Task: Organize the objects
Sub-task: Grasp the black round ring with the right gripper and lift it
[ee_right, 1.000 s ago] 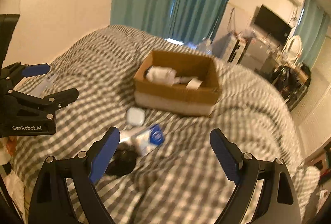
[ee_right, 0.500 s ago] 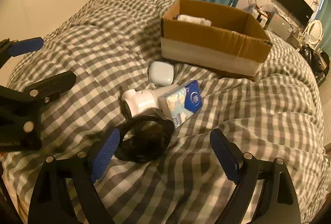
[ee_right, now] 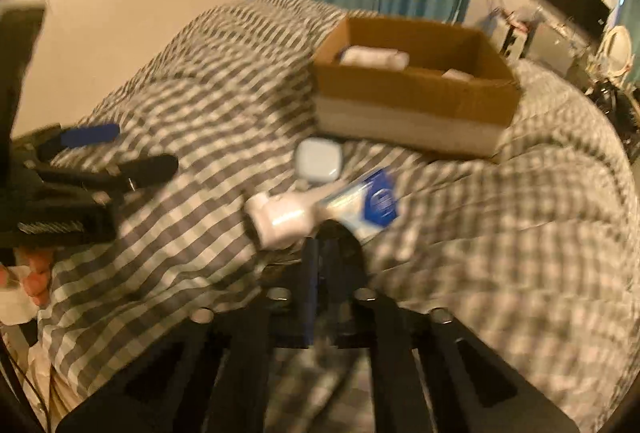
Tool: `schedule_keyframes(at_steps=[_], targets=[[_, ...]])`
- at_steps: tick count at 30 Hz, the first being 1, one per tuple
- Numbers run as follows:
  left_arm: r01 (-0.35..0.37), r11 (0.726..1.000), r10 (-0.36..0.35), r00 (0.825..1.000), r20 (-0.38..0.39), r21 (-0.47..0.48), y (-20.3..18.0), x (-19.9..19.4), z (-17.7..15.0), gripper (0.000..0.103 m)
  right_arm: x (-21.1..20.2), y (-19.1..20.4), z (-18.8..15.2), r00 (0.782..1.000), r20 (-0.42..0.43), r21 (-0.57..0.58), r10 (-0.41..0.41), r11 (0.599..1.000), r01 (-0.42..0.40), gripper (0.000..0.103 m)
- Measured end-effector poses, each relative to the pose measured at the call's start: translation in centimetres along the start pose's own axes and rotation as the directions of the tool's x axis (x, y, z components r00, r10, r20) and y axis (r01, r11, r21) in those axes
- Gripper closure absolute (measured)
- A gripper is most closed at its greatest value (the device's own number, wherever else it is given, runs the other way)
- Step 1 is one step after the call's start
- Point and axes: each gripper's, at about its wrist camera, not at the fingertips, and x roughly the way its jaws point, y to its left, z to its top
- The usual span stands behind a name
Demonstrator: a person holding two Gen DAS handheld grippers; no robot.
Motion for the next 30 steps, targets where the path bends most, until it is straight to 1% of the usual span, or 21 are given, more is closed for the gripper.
schedule_keyframes(at_steps=[2, 4, 5, 6, 7, 8, 9, 10, 11, 12, 15, 18, 20, 21, 22, 24, 26, 30], targets=[[-0.001, 1.000, 0.002, 1.000, -0.009, 0.024, -1.0, 0.5, 0.2, 0.001, -0.8, -1.1, 0.3, 0.999, 0.019, 0.010, -0.027, 1.000, 0.026, 0.101], [0.024, 0.997, -0.022, 0.999, -0.029, 0.069, -2.5, 1.4, 0.3, 0.001, -1.2, -1.9, 0.4, 1.000, 0.017, 0.023, -0.023, 0.999, 0.023, 0.101], [0.023, 0.996, -0.020, 0.999, -0.039, 0.088, -3.1, 1.9, 0.3, 0.001, -1.1, -2.1, 0.3, 1.000, 0.014, 0.026, -0.012, 1.000, 0.012, 0.101], [0.010, 0.993, -0.004, 0.999, -0.050, 0.115, -3.8, 2.4, 0.2, 0.001, -1.0, -2.2, 0.2, 1.000, 0.012, 0.031, -0.001, 1.000, 0.000, 0.101], [-0.021, 0.989, 0.030, 0.998, -0.060, 0.145, -4.4, 3.0, 0.1, 0.001, -0.8, -2.2, 0.1, 1.000, 0.015, 0.037, 0.007, 0.999, -0.008, 0.101], [-0.059, 0.987, 0.069, 0.995, -0.066, 0.152, -4.5, 3.3, -0.1, 0.001, -0.7, -2.2, 0.1, 1.000, 0.012, 0.042, 0.020, 0.999, -0.020, 0.098], [-0.069, 0.988, 0.079, 0.995, -0.069, 0.140, -4.2, 3.4, -0.2, 0.001, -0.5, -2.1, -0.1, 0.999, 0.008, 0.046, 0.035, 0.998, -0.036, 0.084], [-0.063, 0.991, 0.071, 0.995, -0.069, 0.122, -3.8, 3.3, -0.2, 0.001, -0.1, -1.9, -0.2, 0.998, 0.001, 0.051, 0.060, 0.997, -0.060, 0.071], [-0.052, 0.994, 0.059, 0.996, -0.065, 0.098, -3.3, 3.1, -0.1, 0.001, 0.3, -1.6, -0.3, 0.997, -0.005, 0.053, 0.074, 0.996, -0.074, 0.041], [-0.042, 0.997, 0.046, 0.997, -0.057, 0.068, -2.7, 2.6, -0.1, 0.001, 0.7, -1.2, -0.3, 0.996, -0.011, 0.048, 0.087, 0.995, -0.087, 0.032], [-0.040, 0.998, 0.042, 0.998, -0.039, 0.042, -1.4, 1.8, 0.3, 0.001, 2.4, -0.1, -0.1, 0.992, -0.053, 0.026, 0.110, 0.994, -0.109, 0.032], [-0.082, 0.996, 0.084, 0.996, -0.040, 0.032, -0.2, 1.9, 0.9, 0.001, 4.5, 0.2, 0.2, 0.987, -0.102, 0.044, 0.123, 0.992, -0.119, 0.032], [-0.069, 0.997, 0.069, 0.996, -0.047, 0.018, 0.3, 2.1, 0.9, 0.001, 6.2, 0.3, 0.2, 0.980, -0.148, 0.059, 0.136, 0.990, -0.129, 0.032], [-0.055, 0.998, 0.056, 0.997, -0.050, 0.010, 0.6, 2.2, 0.9, 0.001, 7.0, 0.2, 0.0, 0.977, -0.171, 0.064, 0.130, 0.991, -0.120, 0.032], [-0.053, 0.999, 0.053, 0.997, -0.048, 0.009, 0.6, 2.3, 0.9, 0.001, 7.9, 0.3, -0.1, 0.972, -0.199, 0.066, 0.129, 0.991, -0.117, 0.032], [-0.061, 0.998, 0.063, 0.997, -0.049, 0.025, 0.5, 2.4, 0.7, 0.001, 8.6, 0.2, -0.4, 0.964, -0.221, 0.072, 0.147, 0.988, -0.134, 0.033], [-0.081, 0.996, 0.083, 0.995, -0.052, 0.048, 0.2, 2.5, 0.6, 0.001, 7.8, 0.1, -0.6, 0.970, -0.200, 0.073, 0.136, 0.990, -0.124, 0.034], [-0.102, 0.992, 0.107, 0.992, -0.060, 0.076, -0.3, 2.9, 0.5, 0.001, 3.9, -1.0, -0.4, 0.992, -0.084, 0.076, 0.098, 0.993, -0.092, 0.035]])
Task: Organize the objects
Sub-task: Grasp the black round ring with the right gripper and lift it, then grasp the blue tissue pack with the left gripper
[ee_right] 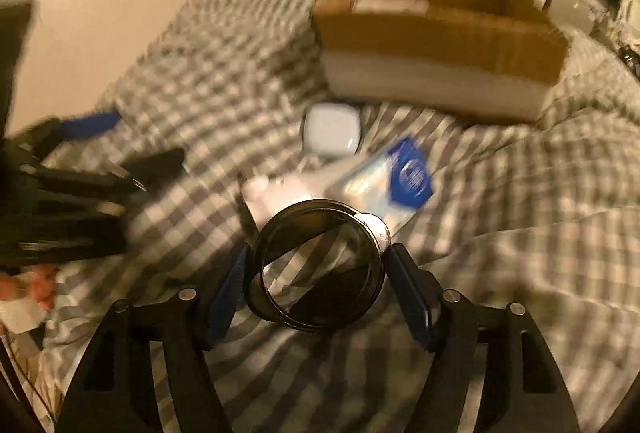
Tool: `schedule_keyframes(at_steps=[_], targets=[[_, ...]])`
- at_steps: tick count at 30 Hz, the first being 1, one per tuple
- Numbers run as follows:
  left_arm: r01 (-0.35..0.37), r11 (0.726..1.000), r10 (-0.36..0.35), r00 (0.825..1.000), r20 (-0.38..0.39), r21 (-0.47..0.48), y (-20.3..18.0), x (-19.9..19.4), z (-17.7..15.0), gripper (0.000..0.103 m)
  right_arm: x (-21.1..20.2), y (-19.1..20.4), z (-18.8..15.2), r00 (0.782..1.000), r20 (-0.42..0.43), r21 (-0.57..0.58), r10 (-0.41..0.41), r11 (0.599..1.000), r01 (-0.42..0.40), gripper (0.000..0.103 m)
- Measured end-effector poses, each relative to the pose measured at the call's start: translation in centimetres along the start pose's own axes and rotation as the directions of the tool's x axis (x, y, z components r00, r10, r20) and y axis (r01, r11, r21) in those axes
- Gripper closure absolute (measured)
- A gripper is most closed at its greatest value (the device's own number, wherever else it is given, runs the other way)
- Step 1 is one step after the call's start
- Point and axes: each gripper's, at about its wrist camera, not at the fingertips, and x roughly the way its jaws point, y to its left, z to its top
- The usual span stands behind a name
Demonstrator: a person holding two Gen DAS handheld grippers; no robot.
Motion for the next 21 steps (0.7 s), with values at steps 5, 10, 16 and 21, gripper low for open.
schedule_keyframes(at_steps=[5, 10, 16, 21], targets=[[-0.007, 0.997, 0.006, 1.000, 0.003, 0.080, -3.1, 0.2, 1.2, 0.001, -4.6, -2.4, 1.3, 0.982, 0.088, 0.003, -0.165, 0.986, 0.165, 0.036], [0.088, 0.987, -0.090, 0.996, 0.011, 0.138, -8.2, 0.9, 2.8, 0.001, -7.2, -5.4, 1.6, 0.969, 0.115, 0.047, -0.217, 0.976, 0.213, 0.037], [0.147, 0.935, -0.138, 0.989, -0.051, 0.321, -14.6, 3.2, 2.6, 0.008, -8.5, -7.9, 1.0, 0.972, 0.143, 0.111, -0.188, 0.979, 0.173, 0.037], [0.199, 0.930, -0.166, 0.978, -0.129, 0.311, -15.8, 5.3, 2.7, 0.034, -8.2, -8.6, 0.0, 0.977, 0.144, 0.129, -0.155, 0.982, 0.137, 0.037]])
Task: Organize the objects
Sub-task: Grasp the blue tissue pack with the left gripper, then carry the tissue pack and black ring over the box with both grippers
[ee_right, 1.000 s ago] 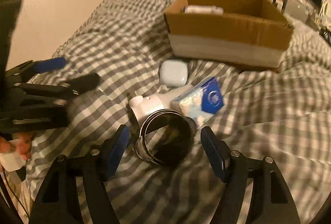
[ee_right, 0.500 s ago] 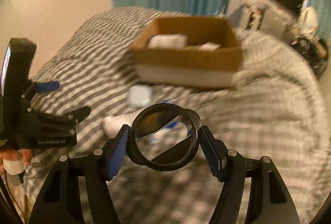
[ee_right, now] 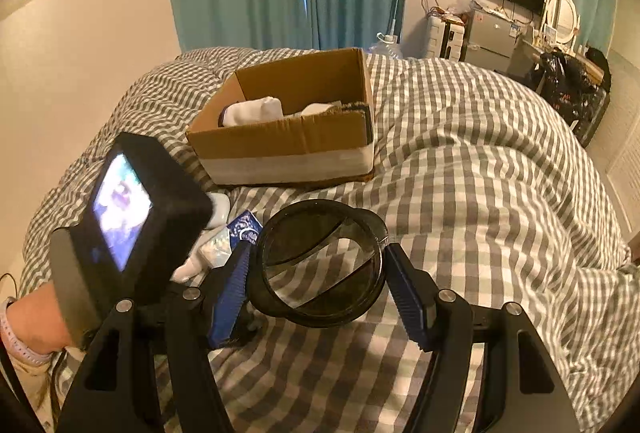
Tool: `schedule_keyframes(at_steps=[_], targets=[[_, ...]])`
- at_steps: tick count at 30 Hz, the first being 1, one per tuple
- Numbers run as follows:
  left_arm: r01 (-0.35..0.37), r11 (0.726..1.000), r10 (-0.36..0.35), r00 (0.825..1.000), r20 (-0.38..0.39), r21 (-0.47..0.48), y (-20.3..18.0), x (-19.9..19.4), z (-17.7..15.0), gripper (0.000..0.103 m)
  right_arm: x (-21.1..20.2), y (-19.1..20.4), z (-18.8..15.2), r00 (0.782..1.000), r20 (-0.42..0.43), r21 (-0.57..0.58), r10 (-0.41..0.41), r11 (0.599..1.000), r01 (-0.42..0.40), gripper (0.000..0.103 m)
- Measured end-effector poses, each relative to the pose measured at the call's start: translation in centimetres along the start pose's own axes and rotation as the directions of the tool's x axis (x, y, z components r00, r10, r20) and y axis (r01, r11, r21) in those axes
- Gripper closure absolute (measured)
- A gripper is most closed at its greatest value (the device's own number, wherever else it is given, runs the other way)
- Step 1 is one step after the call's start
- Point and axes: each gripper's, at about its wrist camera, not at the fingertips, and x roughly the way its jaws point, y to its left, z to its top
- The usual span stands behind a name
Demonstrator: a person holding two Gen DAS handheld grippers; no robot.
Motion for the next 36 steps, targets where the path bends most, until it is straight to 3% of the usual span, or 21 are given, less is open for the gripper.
schedule_keyframes(at_steps=[2, 3, 6, 12, 20, 25, 31, 36], targets=[[-0.044, 0.998, 0.043, 0.999, -0.019, -0.037, 0.4, 0.6, 0.0, 0.057, 0.2, -0.6, -0.4, 1.000, 0.000, 0.013, 0.022, 1.000, -0.022, 0.037], [-0.081, 0.996, 0.080, 0.996, -0.030, -0.033, 0.5, 0.8, -0.1, 0.060, 0.3, -0.8, -0.7, 1.000, -0.001, 0.018, 0.026, 1.000, -0.026, 0.037], [-0.093, 0.995, 0.093, 0.996, -0.018, -0.030, 0.4, 0.3, -0.3, 0.070, 0.4, -1.0, -1.1, 1.000, -0.008, 0.028, 0.025, 0.999, -0.025, 0.037], [-0.083, 0.993, 0.082, 0.997, -0.007, -0.081, 1.6, -1.8, -1.5, 0.080, 0.1, -0.3, -1.0, 1.000, -0.009, 0.021, 0.026, 0.999, -0.026, 0.037], [-0.029, 0.988, 0.043, 0.995, 0.094, -0.152, 4.8, -7.5, -3.2, 0.082, -1.0, 1.7, -0.6, 1.000, 0.009, 0.000, 0.020, 1.000, -0.020, 0.037], [-0.050, 0.979, 0.078, 0.988, 0.136, -0.197, 6.9, -9.9, -2.8, 0.082, -1.5, 3.3, 0.3, 1.000, 0.023, -0.040, 0.006, 0.999, -0.005, 0.037], [-0.070, 0.971, 0.115, 0.975, 0.191, -0.229, 9.6, -13.1, -1.0, 0.082, -3.0, 3.3, 3.2, 0.997, 0.065, -0.076, -0.030, 0.997, 0.035, 0.037], [-0.076, 0.962, 0.147, 0.953, 0.264, -0.261, 12.6, -16.6, 3.1, 0.082, -5.6, 1.5, 8.1, 0.989, 0.130, -0.058, -0.064, 0.996, 0.072, 0.037]])
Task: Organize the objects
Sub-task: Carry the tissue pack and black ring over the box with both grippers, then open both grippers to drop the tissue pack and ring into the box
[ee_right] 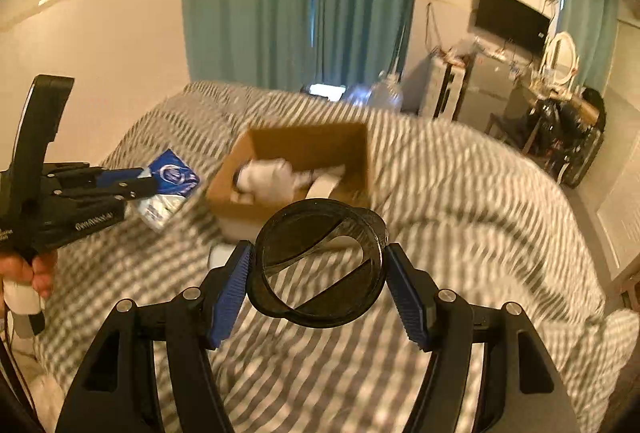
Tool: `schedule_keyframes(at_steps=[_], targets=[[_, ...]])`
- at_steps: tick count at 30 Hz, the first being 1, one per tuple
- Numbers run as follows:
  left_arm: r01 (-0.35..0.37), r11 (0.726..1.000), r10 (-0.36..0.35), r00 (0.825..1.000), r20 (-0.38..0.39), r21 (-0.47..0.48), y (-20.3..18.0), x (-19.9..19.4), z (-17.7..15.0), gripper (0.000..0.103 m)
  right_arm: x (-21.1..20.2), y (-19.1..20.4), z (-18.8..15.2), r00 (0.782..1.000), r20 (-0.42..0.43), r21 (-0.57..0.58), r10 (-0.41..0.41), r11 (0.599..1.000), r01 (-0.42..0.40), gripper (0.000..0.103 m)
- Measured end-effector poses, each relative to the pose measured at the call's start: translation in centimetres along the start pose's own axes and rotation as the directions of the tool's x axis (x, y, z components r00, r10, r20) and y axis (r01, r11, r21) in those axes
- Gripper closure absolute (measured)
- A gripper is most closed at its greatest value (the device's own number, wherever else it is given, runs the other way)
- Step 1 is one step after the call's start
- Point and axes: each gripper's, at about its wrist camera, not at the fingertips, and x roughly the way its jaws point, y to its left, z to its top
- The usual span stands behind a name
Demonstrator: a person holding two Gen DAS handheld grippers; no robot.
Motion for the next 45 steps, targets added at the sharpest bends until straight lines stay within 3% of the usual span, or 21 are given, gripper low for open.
schedule_keyframes(at_steps=[4, 9, 15, 18, 21, 26, 36, 40, 42, 44, 45], targets=[[0.005, 1.000, -0.006, 0.999, 0.048, 0.006, 0.6, 0.1, 4.6, 0.082, 0.9, -0.6, 4.3, 1.000, 0.023, -0.006, 0.001, 1.000, -0.001, 0.037], [0.024, 1.000, -0.024, 0.998, 0.054, -0.003, 1.3, 2.9, 8.7, 0.082, 5.0, -1.0, 9.3, 1.000, 0.008, -0.012, 0.024, 1.000, -0.024, 0.037], [0.022, 0.999, -0.024, 0.998, 0.056, 0.039, 1.2, 7.8, 11.2, 0.082, 11.2, -2.0, 13.0, 0.999, -0.027, -0.019, 0.020, 1.000, -0.021, 0.037], [-0.001, 0.998, -0.003, 0.999, 0.048, 0.069, 0.4, 11.3, 10.8, 0.082, 15.3, -2.4, 13.4, 0.998, -0.058, -0.007, -0.010, 1.000, 0.010, 0.037], [0.078, 0.996, -0.078, 0.997, 0.005, 0.053, -0.1, 14.5, 10.1, 0.082, 18.8, -2.6, 13.1, 0.997, -0.082, 0.010, 0.013, 1.000, -0.012, 0.037], [0.116, 0.992, -0.114, 0.993, -0.033, 0.058, -0.9, 18.4, 9.4, 0.082, 23.4, -2.0, 12.4, 0.993, -0.113, -0.023, 0.020, 0.999, -0.023, 0.037], [0.105, 0.992, -0.100, 0.992, -0.072, 0.070, -2.1, 21.0, 8.8, 0.081, 24.6, -1.6, 11.3, 0.995, -0.095, -0.035, 0.041, 0.998, -0.044, 0.034], [0.085, 0.993, -0.079, 0.994, -0.078, 0.078, -2.4, 19.5, 8.8, 0.071, 22.1, -2.2, 11.6, 0.997, -0.060, -0.003, 0.051, 0.999, -0.051, 0.027], [0.072, 0.995, -0.066, 0.995, -0.076, 0.072, -2.4, 18.4, 8.9, 0.047, 20.4, -2.4, 12.1, 0.998, -0.040, 0.015, 0.047, 0.999, -0.047, 0.025], [0.048, 0.997, -0.044, 0.997, -0.065, 0.060, -2.1, 16.9, 9.1, 0.032, 18.3, -2.5, 12.6, 0.999, -0.022, 0.017, 0.029, 0.999, -0.028, 0.025], [0.035, 0.998, -0.032, 0.998, -0.056, 0.053, -1.8, 15.9, 9.0, 0.029, 17.4, -2.4, 12.6, 1.000, -0.014, 0.014, 0.023, 1.000, -0.023, 0.025]])
